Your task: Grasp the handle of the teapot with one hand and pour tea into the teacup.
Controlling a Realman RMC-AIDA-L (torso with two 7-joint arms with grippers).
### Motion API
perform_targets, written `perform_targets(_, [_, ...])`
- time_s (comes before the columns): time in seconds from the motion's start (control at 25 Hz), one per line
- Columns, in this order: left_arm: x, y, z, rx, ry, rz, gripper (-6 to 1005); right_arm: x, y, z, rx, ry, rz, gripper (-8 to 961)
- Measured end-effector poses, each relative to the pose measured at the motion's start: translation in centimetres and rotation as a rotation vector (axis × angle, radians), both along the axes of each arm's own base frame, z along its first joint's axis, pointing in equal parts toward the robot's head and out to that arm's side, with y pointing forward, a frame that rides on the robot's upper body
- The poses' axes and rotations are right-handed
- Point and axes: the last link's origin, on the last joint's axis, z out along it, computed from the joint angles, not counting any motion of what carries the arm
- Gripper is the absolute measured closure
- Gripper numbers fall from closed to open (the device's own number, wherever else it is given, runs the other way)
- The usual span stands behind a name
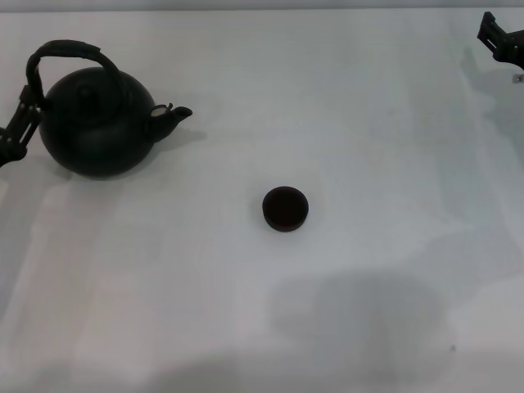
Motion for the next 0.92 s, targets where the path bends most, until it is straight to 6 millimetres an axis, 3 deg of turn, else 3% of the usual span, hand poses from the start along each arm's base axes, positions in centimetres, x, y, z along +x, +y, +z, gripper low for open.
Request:
perform_targets(0.28, [-0.3,-1.4,0.6,0.038,-0.013,-0.009,143,0.0,0.0,-0.1,-0.003,-0.001,0.001,114])
perform_targets(0.6, [-1.5,-2.5,1.7,0.101,-0.075,0.049,123,0.0,-0.1,-0.1,-0.004,-0.002,0.0,115])
perform_targets(0.92, [-3.8,-3.2,4.6,0.28,-0.119,0.178,127,0.0,-0.4,-0.3,-0.003,0.003,0.011,114])
